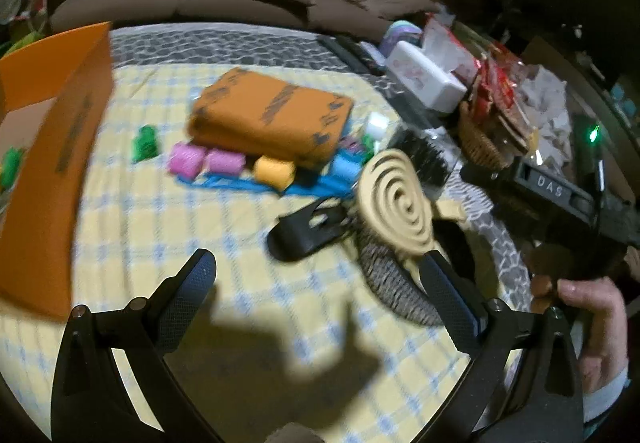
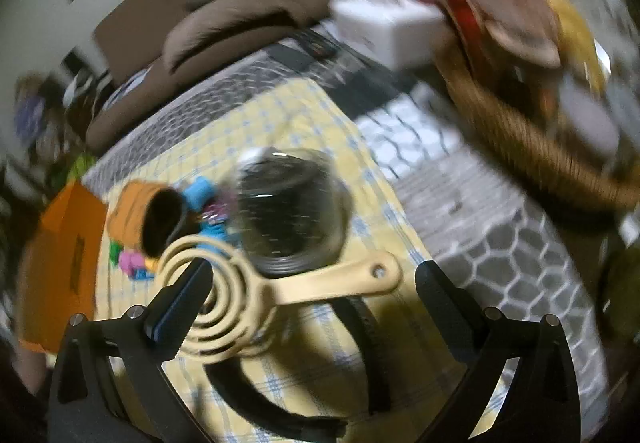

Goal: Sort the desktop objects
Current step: 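Lift the beige spiral coil holder by its handle with the right tool, then carry the spiral holder into the cardboard box and open the right tool, then withdraw the right tool from the box back over the table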

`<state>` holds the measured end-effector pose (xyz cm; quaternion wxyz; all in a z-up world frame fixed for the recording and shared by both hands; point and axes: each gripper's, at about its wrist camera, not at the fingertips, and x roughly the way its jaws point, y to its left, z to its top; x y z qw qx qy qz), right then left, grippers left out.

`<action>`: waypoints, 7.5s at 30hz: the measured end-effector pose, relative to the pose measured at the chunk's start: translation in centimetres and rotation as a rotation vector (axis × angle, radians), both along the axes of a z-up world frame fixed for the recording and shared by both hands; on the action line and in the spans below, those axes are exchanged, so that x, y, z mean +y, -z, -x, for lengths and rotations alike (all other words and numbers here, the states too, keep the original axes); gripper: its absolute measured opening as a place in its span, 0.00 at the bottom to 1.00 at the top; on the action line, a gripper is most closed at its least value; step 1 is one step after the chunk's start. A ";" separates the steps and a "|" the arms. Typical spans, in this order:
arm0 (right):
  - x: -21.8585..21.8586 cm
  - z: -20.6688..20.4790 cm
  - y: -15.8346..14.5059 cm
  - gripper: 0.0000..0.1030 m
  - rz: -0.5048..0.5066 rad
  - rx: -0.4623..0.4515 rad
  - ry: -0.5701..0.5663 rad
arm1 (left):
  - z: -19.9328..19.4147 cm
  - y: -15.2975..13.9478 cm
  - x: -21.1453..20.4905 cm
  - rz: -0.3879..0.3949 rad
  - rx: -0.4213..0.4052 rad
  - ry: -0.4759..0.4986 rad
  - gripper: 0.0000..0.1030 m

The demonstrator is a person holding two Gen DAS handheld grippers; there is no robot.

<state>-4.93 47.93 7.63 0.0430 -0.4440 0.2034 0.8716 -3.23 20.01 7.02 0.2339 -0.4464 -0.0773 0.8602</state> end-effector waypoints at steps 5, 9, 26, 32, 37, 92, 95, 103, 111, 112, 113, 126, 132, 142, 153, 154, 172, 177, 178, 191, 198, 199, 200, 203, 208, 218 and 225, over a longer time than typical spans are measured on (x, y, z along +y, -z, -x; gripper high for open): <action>3.4 0.5 2.4 0.88 0.226 -0.031 0.068 | 2.1 0.3 2.3 0.000 -0.005 0.045 0.92; 4.6 0.9 3.4 0.79 0.261 -0.048 0.084 | 3.0 1.0 4.0 0.036 0.010 0.079 0.83; 4.4 0.6 3.9 0.55 0.328 -0.051 0.051 | 3.2 1.9 6.5 0.012 0.017 0.162 0.64; 4.4 0.8 4.3 0.55 0.321 -0.069 0.054 | 3.1 2.1 6.8 -0.007 0.022 0.183 0.63; 4.1 0.7 3.4 0.59 0.295 -0.057 0.042 | 2.9 1.6 6.8 0.004 0.038 0.179 0.60; -7.3 1.2 -2.1 0.44 0.490 0.134 -0.126 | 1.4 -4.4 -0.9 -0.075 0.103 0.072 0.63; -9.7 1.4 -3.0 0.44 0.488 0.144 -0.175 | 1.2 -5.3 -3.3 -0.065 0.106 0.041 0.63; -18.4 2.2 -5.1 0.44 0.513 0.157 -0.321 | 0.5 -7.6 -11.8 -0.042 0.128 -0.086 0.64; -28.5 3.4 -6.1 0.44 0.508 0.167 -0.443 | 2.2 -7.4 -20.6 -0.052 0.120 -0.215 0.65; -30.1 3.8 -6.0 0.44 0.500 0.158 -0.461 | 2.6 -7.1 -21.9 -0.055 0.106 -0.231 0.65; -31.1 4.1 -5.9 0.44 0.490 0.149 -0.473 | 3.1 -6.9 -22.8 -0.057 0.092 -0.242 0.65; -43.3 11.5 -2.5 0.45 0.462 -0.003 -0.623 | 9.8 -4.4 -32.7 -0.036 -0.014 -0.390 0.71; -45.4 15.4 -1.1 0.45 0.462 -0.073 -0.665 | 12.9 -3.2 -33.0 0.017 -0.067 -0.385 0.72; -46.6 18.6 2.0 0.45 0.457 -0.183 -0.672 | 15.3 -1.1 -30.9 0.147 -0.181 -0.315 0.90; -45.9 19.8 4.9 0.48 0.516 -0.288 -0.642 | 15.6 -0.6 -30.0 0.239 -0.192 -0.321 0.90; -45.7 19.8 4.9 0.48 0.517 -0.287 -0.639 | 15.4 -0.8 -30.1 0.219 -0.195 -0.321 0.90; -43.3 15.6 -1.3 0.57 0.328 -0.181 -0.664 | 9.7 -4.7 -33.8 0.083 -0.173 -0.438 0.98; -42.7 12.9 -3.0 0.62 0.249 -0.161 -0.675 | 7.0 -4.7 -33.4 0.071 -0.185 -0.451 0.98; -42.4 12.2 -3.4 0.62 0.227 -0.158 -0.681 | 6.5 -4.8 -33.1 0.088 -0.184 -0.441 0.98; -39.2 5.2 -6.4 0.70 0.035 -0.117 -0.705 | 1.0 -8.5 -30.9 0.138 -0.121 -0.409 0.99; -37.6 1.9 -7.0 0.71 -0.082 -0.099 -0.714 | -0.7 -9.7 -29.7 0.159 -0.105 -0.402 0.99; -37.3 1.6 -7.0 0.71 -0.092 -0.097 -0.715 | -1.0 -9.7 -29.5 0.163 -0.104 -0.398 0.99; -37.1 1.1 -7.1 0.72 -0.100 -0.096 -0.715 | -1.2 -9.7 -29.1 0.167 -0.104 -0.392 0.99; -36.4 0.0 -7.4 0.72 -0.112 -0.090 -0.708 | -1.9 -9.8 -28.4 0.174 -0.101 -0.382 0.99; -35.0 -1.8 -7.6 0.76 -0.138 -0.079 -0.694 | -2.9 -9.7 -26.4 0.183 -0.090 -0.352 0.99; -30.7 -4.8 -6.1 0.81 -0.255 -0.040 -0.647 | -4.3 -8.3 -20.2 0.202 -0.051 -0.253 0.99; -24.3 -4.7 -4.9 0.82 -0.322 -0.035 -0.538 | -4.2 -6.5 -15.5 0.174 -0.054 -0.176 0.99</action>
